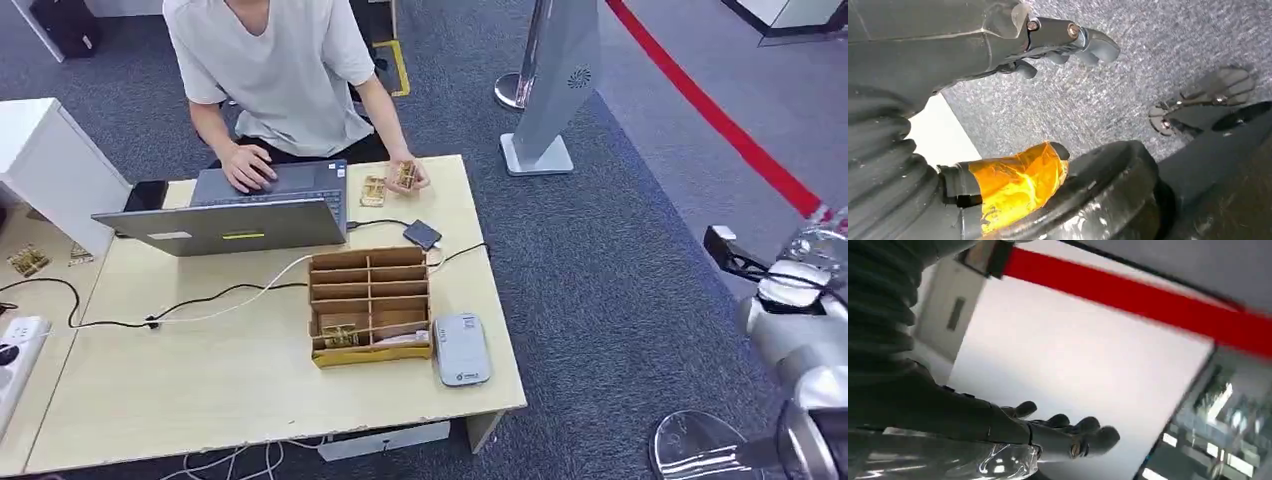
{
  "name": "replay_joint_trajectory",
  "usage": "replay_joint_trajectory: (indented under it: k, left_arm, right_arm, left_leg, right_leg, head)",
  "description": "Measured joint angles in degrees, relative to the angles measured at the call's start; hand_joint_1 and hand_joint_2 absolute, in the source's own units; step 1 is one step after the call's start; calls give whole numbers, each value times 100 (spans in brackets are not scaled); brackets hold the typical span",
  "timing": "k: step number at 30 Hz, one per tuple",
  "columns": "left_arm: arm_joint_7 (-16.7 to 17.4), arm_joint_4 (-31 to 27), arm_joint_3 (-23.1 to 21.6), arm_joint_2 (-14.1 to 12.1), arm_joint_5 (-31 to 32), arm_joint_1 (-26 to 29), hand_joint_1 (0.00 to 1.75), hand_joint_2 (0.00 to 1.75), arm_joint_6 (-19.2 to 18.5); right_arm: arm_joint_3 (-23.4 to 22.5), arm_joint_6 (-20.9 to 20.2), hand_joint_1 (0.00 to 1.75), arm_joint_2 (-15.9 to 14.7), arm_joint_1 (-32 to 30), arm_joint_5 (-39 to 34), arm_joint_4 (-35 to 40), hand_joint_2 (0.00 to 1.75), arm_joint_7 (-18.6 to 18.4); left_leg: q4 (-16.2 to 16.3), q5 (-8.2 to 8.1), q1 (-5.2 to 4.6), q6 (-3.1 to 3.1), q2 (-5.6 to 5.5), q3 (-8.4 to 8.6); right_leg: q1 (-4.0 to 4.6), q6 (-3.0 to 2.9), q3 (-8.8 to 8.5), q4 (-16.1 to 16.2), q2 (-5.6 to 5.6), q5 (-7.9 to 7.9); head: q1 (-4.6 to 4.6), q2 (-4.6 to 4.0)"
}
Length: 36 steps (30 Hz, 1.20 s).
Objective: Pass the card to the sensor for recognition and then transmit it.
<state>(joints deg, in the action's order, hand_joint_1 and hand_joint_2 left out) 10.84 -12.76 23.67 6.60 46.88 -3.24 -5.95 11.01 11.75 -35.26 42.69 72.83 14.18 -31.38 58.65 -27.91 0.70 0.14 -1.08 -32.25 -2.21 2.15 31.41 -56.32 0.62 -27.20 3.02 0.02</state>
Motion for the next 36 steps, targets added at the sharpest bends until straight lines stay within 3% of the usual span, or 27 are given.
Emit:
replay_joint_trajectory:
  k: [2, 3, 7, 8, 11, 12, 13, 14, 16, 17, 19, 20, 21, 24, 26, 27, 29, 30, 33, 36]
  left_arm:
    - [-26, 0, 7, 2, -26, -3, 0, 175, -9]
    - [-44, 0, 20, 11, -35, 5, 0, 175, 29]
    - [37, 0, 24, 31, 61, -30, 0, 175, -37]
    - [13, 0, 30, 37, 31, -26, 0, 175, -4]
    - [-79, 0, 59, 61, 28, -16, 0, 175, 81]
    - [-68, 0, 59, 76, 61, -24, 0, 175, 70]
    - [-13, 0, 59, 85, 83, -43, 0, 175, 37]
    - [15, 0, 59, 85, 72, -46, 0, 175, 39]
    - [11, 0, 68, 90, 72, -34, 0, 175, 79]
    - [15, 0, 66, 90, 107, -39, 0, 175, 75]
    - [61, 0, 66, 92, 118, -81, 0, 175, 22]
    - [59, 0, 68, 92, 98, -84, 0, 175, 35]
    - [48, 0, 70, 92, 85, -84, 0, 175, 57]
    - [24, 0, 72, 103, 107, -83, 0, 175, 94]
    - [2, 0, 72, 105, 103, -88, 0, 175, 98]
    - [-29, 0, 79, 109, 87, -85, 0, 175, 114]
    - [-37, 0, 109, 120, 85, -76, 0, 175, 149]
    - [-37, 0, 111, 129, 85, -82, 0, 175, 149]
    - [-37, 0, 133, 144, 81, -78, 0, 175, 157]
    - [-92, 0, 179, 164, 24, -77, 0, 175, 173]
  right_arm:
    - [-120, -1290, 0, 0, -18, 375, 127, 175, -81]
    - [-122, -1484, 0, 0, -41, 651, 206, 175, -118]
    - [-612, -853, 0, 66, -18, 387, 145, 175, 48]
    - [-669, -425, 0, 96, -76, 677, 247, 175, -39]
    - [-723, 1480, 0, 195, -110, 1143, 199, 175, -204]
    - [-795, 1742, 0, 218, -108, 988, 162, 175, -130]
    - [-918, 1764, 0, 245, -107, 791, 131, 175, 18]
    - [-1056, 1493, 0, 273, -120, 860, 163, 175, 27]
    - [-1123, 1476, 0, 328, -180, 1287, 234, 175, -218]
    - [-1160, 1201, 0, 369, -135, 1112, 164, 175, -252]
    - [-1375, 81, 0, 433, -106, 653, 142, 175, 27]
    - [-1515, -482, 0, 483, -135, 649, 228, 175, 212]
    - [-1582, -669, 0, 542, -180, 953, 354, 175, 173]
    - [-1619, 71, 0, 675, -201, 1148, 321, 175, -9]
    - [-1753, 461, 0, 754, -277, 1188, 418, 175, 170]
    - [-1759, 941, 0, 789, -417, 1314, 604, 175, 238]
    - [-1926, 1994, 0, 909, -447, 832, 605, 175, 700]
    - [-2068, 2075, 0, 962, -457, 587, 553, 175, 754]
    - [-2387, 1817, 0, 1130, -703, 485, 529, 175, 684]
    - [-2505, 1316, 0, 1288, -1046, 770, 426, 175, 259]
  left_leg:
    - [0, 0, -2, 0, -5, -4]
    - [0, 0, -5, 0, -5, -3]
    - [0, 0, -2, 0, -15, -6]
    - [0, 0, -3, 0, -14, -7]
    - [0, -1, -1, 0, 6, 1]
    - [0, -1, 0, 0, 2, 0]
    - [0, 0, 0, 0, -15, -5]
    - [0, 1, 0, 0, -22, -8]
    - [-1, 0, -1, 0, -11, -7]
    - [-1, 0, 0, 0, 3, -4]
    - [-1, 0, 1, 0, -9, -9]
    - [-1, 0, -2, 0, -12, -10]
    - [-1, 0, -5, 0, -9, -7]
    - [0, 0, 0, 0, -4, -4]
    - [0, 0, -1, 0, -11, -7]
    - [-1, 0, -1, 0, -16, -8]
    - [-1, 0, 1, 0, -3, -4]
    - [-1, 0, 2, 0, -9, -4]
    - [-1, 0, 4, -1, -21, -6]
    - [-1, -1, 4, -1, -22, -5]
  right_leg:
    - [-1, 0, -3, -2, -5, 0]
    - [-4, 0, -2, -3, -5, 0]
    - [-1, 0, -2, -3, -13, 0]
    - [-2, 0, -1, -4, -11, 0]
    - [-1, -1, 6, -3, 7, -1]
    - [0, 0, 6, -3, 3, -1]
    - [-1, 0, 1, -3, -12, -1]
    - [-1, 0, 1, -4, -20, -1]
    - [-1, 0, 6, -4, -8, -1]
    - [-1, 0, 7, -4, 4, -1]
    - [0, 0, -1, -4, -7, -1]
    - [-2, 0, 2, -5, -8, -1]
    - [-6, 0, 4, -7, -6, -1]
    - [0, 0, 4, -6, -3, -1]
    - [-1, 0, 4, -7, -9, -1]
    - [-1, -1, 5, -7, -12, -2]
    - [1, 0, 9, -7, 0, -2]
    - [1, -1, 6, -6, -6, -2]
    - [2, 3, 1, -6, -19, -8]
    - [3, 4, 1, -5, -18, -10]
  head:
    - [7, 0]
    - [-4, 0]
    - [7, 0]
    - [2, 0]
    - [-2, 0]
    - [2, 0]
    - [2, 0]
    - [2, 0]
    - [0, 0]
    - [-2, 0]
    - [7, 0]
    - [7, 0]
    - [-9, 0]
    - [2, 0]
    - [2, 0]
    - [-2, 0]
    - [-11, 0]
    - [2, 0]
    - [4, 0]
    - [2, 0]
